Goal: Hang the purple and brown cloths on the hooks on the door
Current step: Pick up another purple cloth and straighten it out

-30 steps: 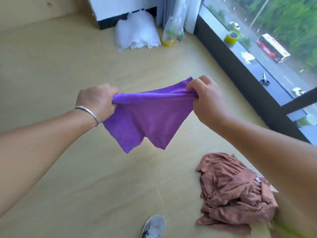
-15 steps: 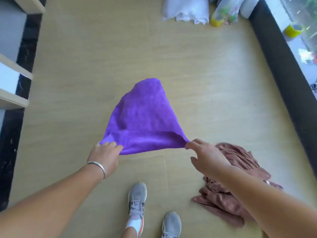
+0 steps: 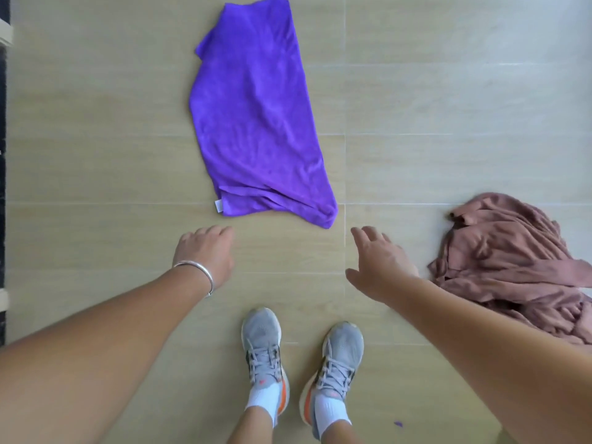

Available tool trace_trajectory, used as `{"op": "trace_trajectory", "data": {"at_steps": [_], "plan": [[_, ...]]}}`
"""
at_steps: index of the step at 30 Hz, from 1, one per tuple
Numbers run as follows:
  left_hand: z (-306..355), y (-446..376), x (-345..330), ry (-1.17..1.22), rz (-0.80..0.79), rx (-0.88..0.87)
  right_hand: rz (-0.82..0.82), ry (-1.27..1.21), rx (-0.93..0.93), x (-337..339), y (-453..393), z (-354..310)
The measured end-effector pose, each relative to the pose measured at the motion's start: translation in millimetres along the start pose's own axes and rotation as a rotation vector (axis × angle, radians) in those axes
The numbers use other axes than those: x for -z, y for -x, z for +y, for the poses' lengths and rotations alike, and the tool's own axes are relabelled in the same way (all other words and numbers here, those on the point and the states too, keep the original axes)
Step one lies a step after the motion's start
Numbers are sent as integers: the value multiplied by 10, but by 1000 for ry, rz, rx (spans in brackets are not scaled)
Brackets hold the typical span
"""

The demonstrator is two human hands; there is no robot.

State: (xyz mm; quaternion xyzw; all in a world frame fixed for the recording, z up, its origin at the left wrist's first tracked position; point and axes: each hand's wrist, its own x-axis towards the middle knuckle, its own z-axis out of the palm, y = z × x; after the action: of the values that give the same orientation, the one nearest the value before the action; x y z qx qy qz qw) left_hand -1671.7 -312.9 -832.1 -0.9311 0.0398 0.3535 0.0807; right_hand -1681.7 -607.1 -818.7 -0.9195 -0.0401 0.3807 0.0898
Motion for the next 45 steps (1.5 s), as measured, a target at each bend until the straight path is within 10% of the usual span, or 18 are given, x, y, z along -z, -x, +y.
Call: {"op": "trace_trajectory", "data": {"at_steps": [12,21,38,45], "plan": [[-392,-1947,-1177,68,177,-213,15,326,135,-1234,-1882,-240],[-344,-2623,-1347,-43,285,-76,331,438,126,-1507,-2525,-98],[-726,-538,-816,77,86,-132,202,311,176,-758,-867,-307],[-646,409,-810,68,-249,-64,-191,407,187,-548,206,-245]]}}
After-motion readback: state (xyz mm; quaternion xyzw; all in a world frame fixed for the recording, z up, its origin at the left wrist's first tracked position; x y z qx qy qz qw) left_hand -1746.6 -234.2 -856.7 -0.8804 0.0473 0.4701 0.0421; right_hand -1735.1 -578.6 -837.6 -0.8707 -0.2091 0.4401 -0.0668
